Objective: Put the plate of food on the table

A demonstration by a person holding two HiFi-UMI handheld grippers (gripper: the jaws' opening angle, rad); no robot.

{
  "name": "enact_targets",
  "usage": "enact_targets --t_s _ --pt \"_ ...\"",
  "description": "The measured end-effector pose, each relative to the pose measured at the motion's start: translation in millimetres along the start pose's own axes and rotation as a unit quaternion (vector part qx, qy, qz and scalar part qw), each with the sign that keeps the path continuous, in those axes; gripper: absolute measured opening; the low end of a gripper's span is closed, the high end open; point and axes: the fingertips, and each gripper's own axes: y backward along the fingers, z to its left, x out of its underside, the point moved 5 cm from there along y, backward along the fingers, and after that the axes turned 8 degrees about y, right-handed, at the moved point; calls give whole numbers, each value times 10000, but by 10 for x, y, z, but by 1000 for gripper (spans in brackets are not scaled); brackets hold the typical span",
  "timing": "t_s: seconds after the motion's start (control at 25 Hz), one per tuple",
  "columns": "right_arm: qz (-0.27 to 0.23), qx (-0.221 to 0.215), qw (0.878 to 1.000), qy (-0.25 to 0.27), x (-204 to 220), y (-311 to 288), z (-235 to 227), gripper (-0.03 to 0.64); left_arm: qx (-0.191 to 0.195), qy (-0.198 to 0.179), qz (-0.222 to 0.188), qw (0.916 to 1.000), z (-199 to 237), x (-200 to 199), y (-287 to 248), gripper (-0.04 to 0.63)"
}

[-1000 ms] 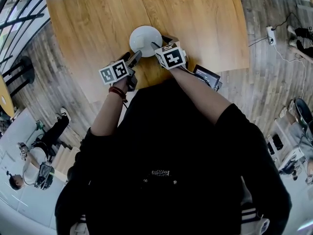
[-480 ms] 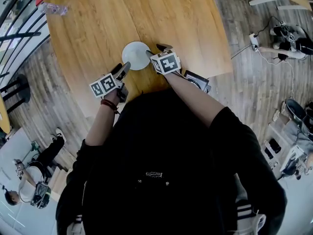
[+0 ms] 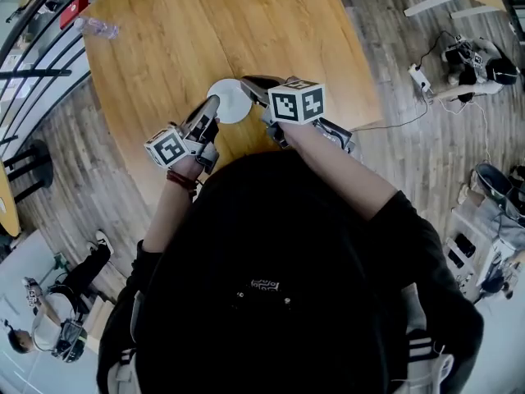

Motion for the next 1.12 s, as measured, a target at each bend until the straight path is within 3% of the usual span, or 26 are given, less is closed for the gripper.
enact_targets --t_s 0.08,0.2,0.32,0.44,0.72,1.12 --pt "-254 -212 9994 50 -165 111 170 18 166 -224 -139 9995 -254 -60 -11 8" --pt "-604 -469 9954 576 -344 279 465 18 140 -1219 -247 9921 -620 -148 -3 8" --pt "-888 -549 9843 1426 -383 360 790 18 -138 -2492 -230 9681 -908 -213 79 8" --pt "-1042 -372 9724 2054 -366 374 985 17 -274 -3316 -290 9426 -1115 -263 140 8" --pt "-1041 -295 9687 2234 -306 383 1025 17 -293 -3838 -116 9229 -1218 -73 119 8" --pt "-951 -353 9659 2381 -354 302 1008 17 -297 -3889 -98 9207 -1205 -133 66 6"
